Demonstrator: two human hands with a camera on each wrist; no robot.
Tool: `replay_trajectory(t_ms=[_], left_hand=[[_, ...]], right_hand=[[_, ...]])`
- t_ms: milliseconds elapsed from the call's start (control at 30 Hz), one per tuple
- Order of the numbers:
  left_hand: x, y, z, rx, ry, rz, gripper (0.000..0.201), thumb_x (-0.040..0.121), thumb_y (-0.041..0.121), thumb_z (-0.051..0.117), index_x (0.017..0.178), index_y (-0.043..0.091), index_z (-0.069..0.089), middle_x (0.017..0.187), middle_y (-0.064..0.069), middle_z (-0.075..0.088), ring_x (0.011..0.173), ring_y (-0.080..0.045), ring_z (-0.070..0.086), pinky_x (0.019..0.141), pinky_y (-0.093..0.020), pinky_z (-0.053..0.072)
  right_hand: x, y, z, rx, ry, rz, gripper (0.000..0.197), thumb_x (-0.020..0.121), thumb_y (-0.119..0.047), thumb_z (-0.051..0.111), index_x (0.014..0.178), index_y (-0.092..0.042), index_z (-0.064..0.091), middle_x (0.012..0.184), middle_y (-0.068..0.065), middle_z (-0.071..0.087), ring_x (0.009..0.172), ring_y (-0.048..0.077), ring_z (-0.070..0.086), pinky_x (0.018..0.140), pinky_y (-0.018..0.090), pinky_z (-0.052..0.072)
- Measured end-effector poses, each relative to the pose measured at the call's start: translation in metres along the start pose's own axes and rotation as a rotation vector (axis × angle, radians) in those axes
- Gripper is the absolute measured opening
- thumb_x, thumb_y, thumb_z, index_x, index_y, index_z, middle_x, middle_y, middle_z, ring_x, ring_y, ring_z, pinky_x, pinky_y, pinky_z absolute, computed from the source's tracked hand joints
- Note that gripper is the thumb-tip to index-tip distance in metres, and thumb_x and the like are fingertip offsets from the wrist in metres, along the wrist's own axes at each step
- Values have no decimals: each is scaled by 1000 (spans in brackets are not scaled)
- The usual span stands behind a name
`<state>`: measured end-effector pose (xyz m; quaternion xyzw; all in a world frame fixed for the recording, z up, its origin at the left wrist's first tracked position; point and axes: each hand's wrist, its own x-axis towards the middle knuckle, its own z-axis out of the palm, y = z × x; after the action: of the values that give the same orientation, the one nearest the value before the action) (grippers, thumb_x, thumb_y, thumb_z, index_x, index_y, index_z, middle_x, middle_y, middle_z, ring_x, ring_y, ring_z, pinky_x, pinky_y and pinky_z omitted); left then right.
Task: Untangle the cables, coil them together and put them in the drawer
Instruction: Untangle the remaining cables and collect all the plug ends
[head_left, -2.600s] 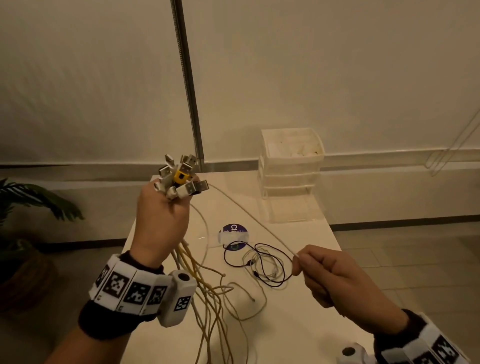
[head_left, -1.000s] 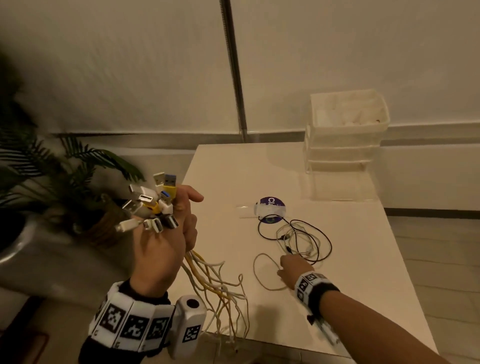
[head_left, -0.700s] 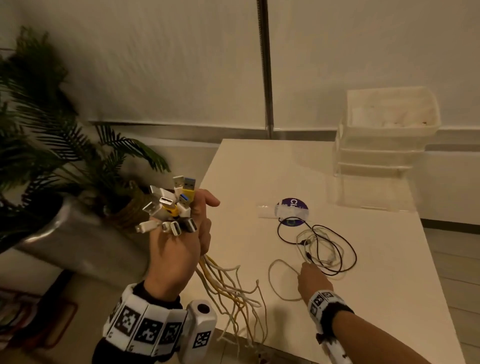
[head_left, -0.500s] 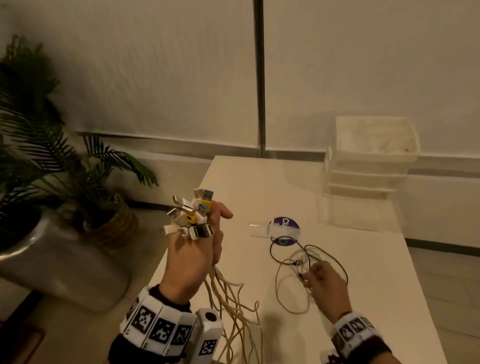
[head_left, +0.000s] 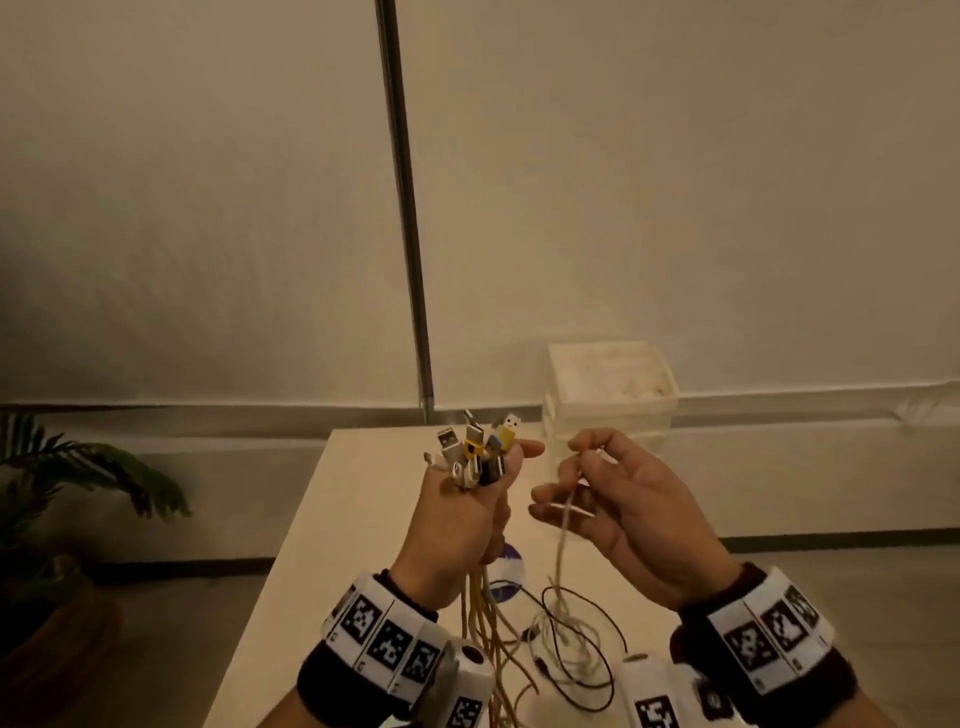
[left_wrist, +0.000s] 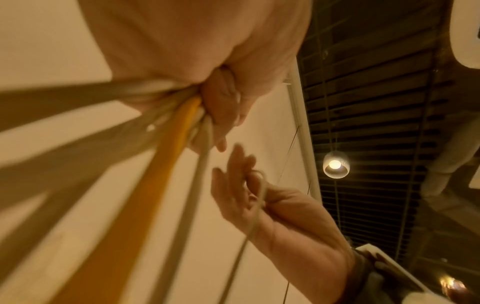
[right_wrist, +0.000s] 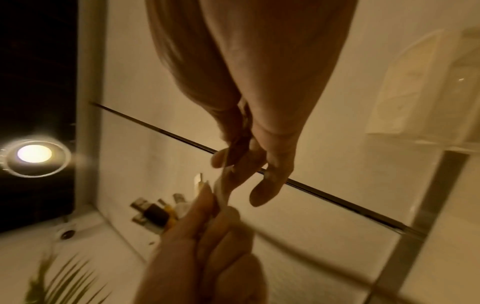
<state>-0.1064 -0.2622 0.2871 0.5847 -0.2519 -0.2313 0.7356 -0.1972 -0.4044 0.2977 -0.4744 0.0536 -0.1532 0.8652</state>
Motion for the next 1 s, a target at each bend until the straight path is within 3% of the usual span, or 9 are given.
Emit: replay_trajectory(t_ms=[133, 200, 333, 467, 567, 700, 767, 900, 1000], left_hand=[[0, 3, 10, -75, -48, -48, 17, 89, 28, 59, 84, 18, 71, 53, 0, 20, 45, -13, 14, 44, -23, 13], [-1, 0, 13, -95, -37, -63, 22, 87, 26, 62, 66, 20, 61, 49, 2, 25, 41, -11, 18, 44, -24, 14], [-5, -4, 16, -138, -30, -36, 19, 81, 31, 63, 69, 18, 56, 46, 4, 28, 39, -10, 22, 42, -23, 18], [-8, -12, 12, -106, -83, -15, 49, 82, 42, 67, 105, -1, 60, 52, -11, 35, 39, -9, 25, 41, -20, 23], [-11, -14, 10, -96, -157, 35, 41, 85, 46, 65, 120, 24, 68, 68, -19, 38, 45, -11, 22, 43, -22, 22], [-11, -19, 4, -143, -168, -20, 46, 86, 38, 64, 124, 12, 64, 55, -1, 25, 45, -9, 21, 44, -23, 19], [-11, -19, 4, -142, -164, -51, 53, 83, 39, 66, 120, 1, 62, 54, 2, 30, 45, -10, 22, 44, -22, 20], [-13, -16, 3, -69, -148, 47, 22, 81, 37, 67, 86, 18, 75, 49, 6, 34, 41, -8, 26, 44, -22, 20], [-11, -20, 3, 16, -73, 160, 40, 83, 35, 62, 84, -4, 60, 48, 3, 38, 37, -8, 32, 42, -17, 29]], right_hand=[[-13, -8, 18, -363, 54, -133, 20, 97, -12, 47, 115, -19, 48, 74, 12, 58, 49, 19, 44, 42, 29, 39], [-18, -7, 26, -511, 69, -203, 11, 95, -11, 50, 105, -9, 54, 74, 13, 64, 50, 19, 44, 44, 26, 39], [-28, 3, 34, -458, 135, -262, 22, 93, 2, 50, 95, -12, 67, 83, 5, 68, 58, 20, 48, 54, 26, 45], [-31, 13, 36, -360, 196, -300, 20, 87, 6, 55, 96, -9, 66, 88, 8, 71, 65, 20, 61, 61, 27, 53], [-30, 15, 37, -305, 251, -279, 12, 80, 1, 63, 90, -1, 57, 80, 21, 68, 63, 25, 63, 53, 26, 52], [-28, 17, 33, -336, 245, -256, 27, 68, -9, 69, 87, 3, 56, 80, 21, 70, 58, 29, 60, 51, 28, 52], [-27, 17, 30, -317, 214, -209, 31, 67, -9, 69, 90, 7, 57, 86, 15, 73, 58, 27, 61, 51, 28, 52], [-29, 14, 27, -347, 179, -111, 30, 63, -16, 72, 86, 2, 63, 71, 17, 69, 53, 24, 59, 46, 28, 49], [-33, 17, 21, -421, 120, -16, 26, 68, -20, 70, 85, -1, 65, 65, 18, 65, 45, 20, 48, 40, 25, 39]])
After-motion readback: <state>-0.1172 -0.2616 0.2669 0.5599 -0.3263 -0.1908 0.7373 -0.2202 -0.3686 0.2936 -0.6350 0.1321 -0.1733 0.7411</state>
